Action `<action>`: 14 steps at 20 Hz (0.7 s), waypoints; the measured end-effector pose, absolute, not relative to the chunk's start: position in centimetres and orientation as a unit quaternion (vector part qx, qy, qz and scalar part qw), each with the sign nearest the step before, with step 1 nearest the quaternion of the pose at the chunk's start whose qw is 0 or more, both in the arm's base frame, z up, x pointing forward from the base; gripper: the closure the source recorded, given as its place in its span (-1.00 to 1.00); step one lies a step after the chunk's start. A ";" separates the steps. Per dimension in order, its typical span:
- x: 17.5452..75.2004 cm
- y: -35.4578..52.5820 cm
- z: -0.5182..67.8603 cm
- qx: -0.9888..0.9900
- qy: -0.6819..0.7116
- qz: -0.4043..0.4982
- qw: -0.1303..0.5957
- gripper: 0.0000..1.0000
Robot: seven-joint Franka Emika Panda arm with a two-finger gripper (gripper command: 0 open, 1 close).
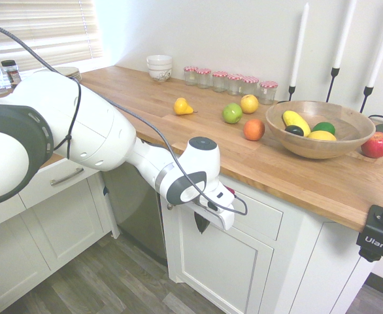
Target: Close the drawer
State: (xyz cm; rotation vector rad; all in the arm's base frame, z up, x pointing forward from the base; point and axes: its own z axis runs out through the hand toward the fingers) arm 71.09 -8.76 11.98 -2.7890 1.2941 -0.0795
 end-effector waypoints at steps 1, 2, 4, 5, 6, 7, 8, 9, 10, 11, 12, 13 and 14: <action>70.6 -9.1 12.0 -0.906 0.421 -0.018 0.031 1.00; 70.1 -9.1 12.3 -0.906 0.422 -0.013 0.031 1.00; 68.8 -8.6 13.5 -0.907 0.420 -0.001 0.030 1.00; 68.1 -8.1 14.4 -0.908 0.418 0.003 0.029 1.00; 67.4 -7.5 15.4 -0.909 0.415 0.006 0.029 1.00; 66.6 -7.0 16.4 -0.911 0.412 0.007 0.030 1.00; 65.7 -6.5 17.3 -0.912 0.410 0.009 0.030 1.00; 64.9 -6.0 18.2 -0.912 0.408 0.011 0.031 1.00; 63.9 -5.6 19.0 -0.913 0.406 0.013 0.031 1.00; 62.9 -5.3 19.8 -0.914 0.405 0.013 0.030 1.00; 61.9 -5.0 20.5 -0.915 0.403 0.012 0.029 1.00; 60.8 -4.7 21.2 -0.916 0.401 0.011 0.027 1.00; 59.7 -4.3 21.9 -0.916 0.400 0.009 0.024 1.00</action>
